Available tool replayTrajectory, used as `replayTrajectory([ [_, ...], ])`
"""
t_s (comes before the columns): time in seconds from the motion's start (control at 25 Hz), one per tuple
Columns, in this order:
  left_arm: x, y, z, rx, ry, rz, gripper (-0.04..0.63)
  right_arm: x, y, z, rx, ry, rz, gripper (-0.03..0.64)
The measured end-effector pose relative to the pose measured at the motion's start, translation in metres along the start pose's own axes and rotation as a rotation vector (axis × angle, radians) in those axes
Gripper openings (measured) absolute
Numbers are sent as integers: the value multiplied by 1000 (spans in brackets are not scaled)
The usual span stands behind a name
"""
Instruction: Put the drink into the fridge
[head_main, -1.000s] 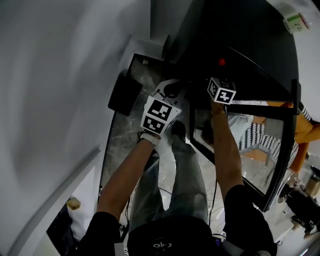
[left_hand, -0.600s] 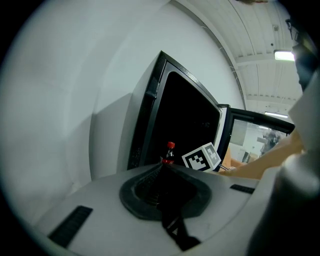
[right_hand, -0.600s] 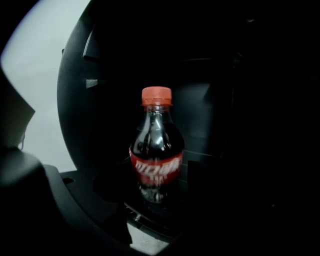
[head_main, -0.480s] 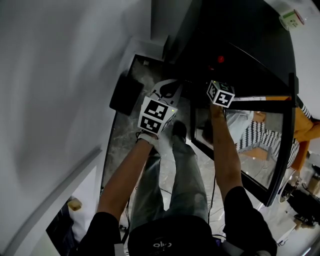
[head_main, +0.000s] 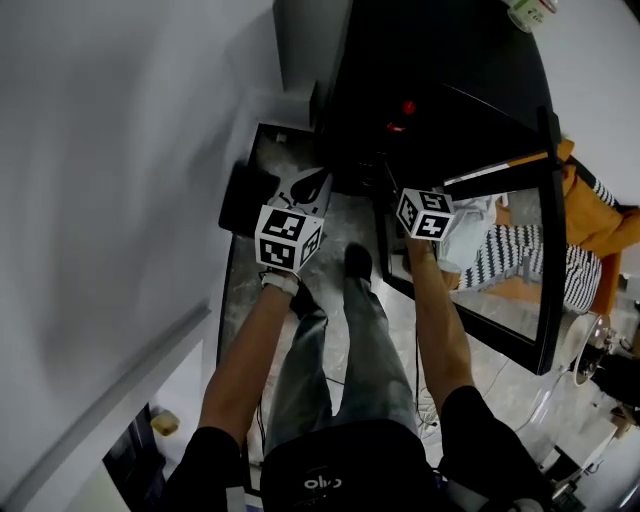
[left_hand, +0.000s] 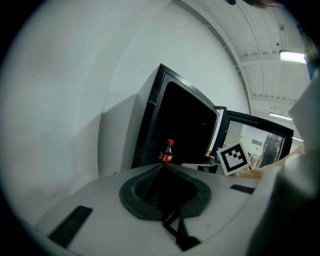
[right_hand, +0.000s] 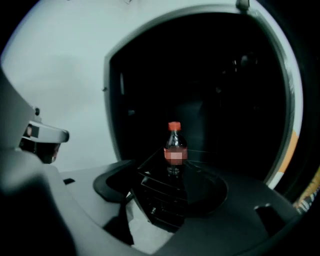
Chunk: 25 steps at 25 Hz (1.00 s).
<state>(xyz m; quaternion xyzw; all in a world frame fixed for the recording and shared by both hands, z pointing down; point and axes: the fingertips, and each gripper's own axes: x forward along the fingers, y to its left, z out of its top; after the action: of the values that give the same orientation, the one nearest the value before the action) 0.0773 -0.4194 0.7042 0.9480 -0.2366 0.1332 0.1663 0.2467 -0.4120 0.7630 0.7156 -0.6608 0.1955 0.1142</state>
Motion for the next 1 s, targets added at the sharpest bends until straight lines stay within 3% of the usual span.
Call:
replayTrajectory([
  [0.12,-23,-9,5,-18,-8,11,6,-35,23,7,-14,-3,34,239],
  [0.36,-78,-40,26,-76,-38,11,6,-121,67,33,-31,-24,83,21],
  [0.64,-138,-102,58,-81,-87,-24,6,-214,104,56,-35,-47,188,9],
  [1.0,-209,-225,50,-105,-127,-27,6,-345,127,73,-10,-125,340,8],
])
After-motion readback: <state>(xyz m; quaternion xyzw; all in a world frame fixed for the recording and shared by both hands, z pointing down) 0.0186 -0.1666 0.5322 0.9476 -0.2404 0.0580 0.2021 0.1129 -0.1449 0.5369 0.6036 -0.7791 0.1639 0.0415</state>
